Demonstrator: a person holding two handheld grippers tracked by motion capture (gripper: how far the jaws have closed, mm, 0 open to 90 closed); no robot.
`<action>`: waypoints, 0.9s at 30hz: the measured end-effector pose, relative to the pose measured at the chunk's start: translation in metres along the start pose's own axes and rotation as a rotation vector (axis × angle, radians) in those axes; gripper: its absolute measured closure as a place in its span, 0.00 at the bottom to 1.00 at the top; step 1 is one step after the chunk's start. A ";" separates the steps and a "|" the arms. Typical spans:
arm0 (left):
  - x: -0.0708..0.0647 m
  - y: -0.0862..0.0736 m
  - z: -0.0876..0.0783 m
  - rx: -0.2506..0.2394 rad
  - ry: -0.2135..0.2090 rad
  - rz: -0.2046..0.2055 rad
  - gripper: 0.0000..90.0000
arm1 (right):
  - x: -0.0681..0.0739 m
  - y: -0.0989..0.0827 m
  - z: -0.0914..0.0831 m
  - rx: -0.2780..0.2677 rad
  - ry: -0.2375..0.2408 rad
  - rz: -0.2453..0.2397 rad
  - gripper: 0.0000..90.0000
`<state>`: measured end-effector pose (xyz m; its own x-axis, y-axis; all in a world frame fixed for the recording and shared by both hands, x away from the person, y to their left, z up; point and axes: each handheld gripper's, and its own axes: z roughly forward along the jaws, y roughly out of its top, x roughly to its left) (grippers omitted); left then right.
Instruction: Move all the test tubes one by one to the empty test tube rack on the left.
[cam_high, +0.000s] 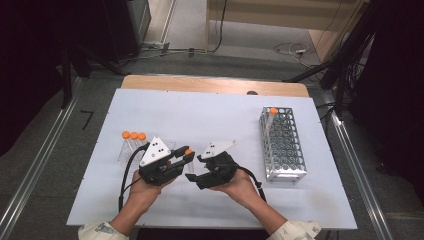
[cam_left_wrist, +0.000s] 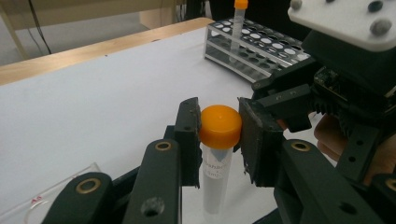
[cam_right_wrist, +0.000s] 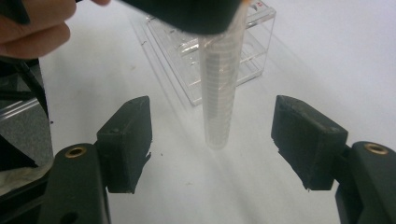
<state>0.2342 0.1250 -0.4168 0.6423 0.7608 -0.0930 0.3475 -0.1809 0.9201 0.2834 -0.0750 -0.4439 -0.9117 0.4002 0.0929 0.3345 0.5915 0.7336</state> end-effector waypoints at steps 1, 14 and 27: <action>0.001 0.001 -0.001 -0.004 0.004 -0.003 0.79 | 0.000 0.000 0.000 0.008 -0.002 0.008 0.28; 0.014 0.009 -0.015 -0.054 0.048 -0.030 0.79 | -0.002 -0.001 0.000 -0.003 -0.033 0.024 0.18; 0.027 0.018 -0.028 -0.094 0.090 -0.055 0.79 | -0.002 -0.001 0.001 -0.003 -0.040 0.027 0.17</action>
<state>0.2387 0.1596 -0.3921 0.5584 0.8218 -0.1133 0.3122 -0.0817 0.9465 0.2847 -0.0758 -0.4459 -0.8919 0.4441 0.0857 0.3582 0.5779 0.7333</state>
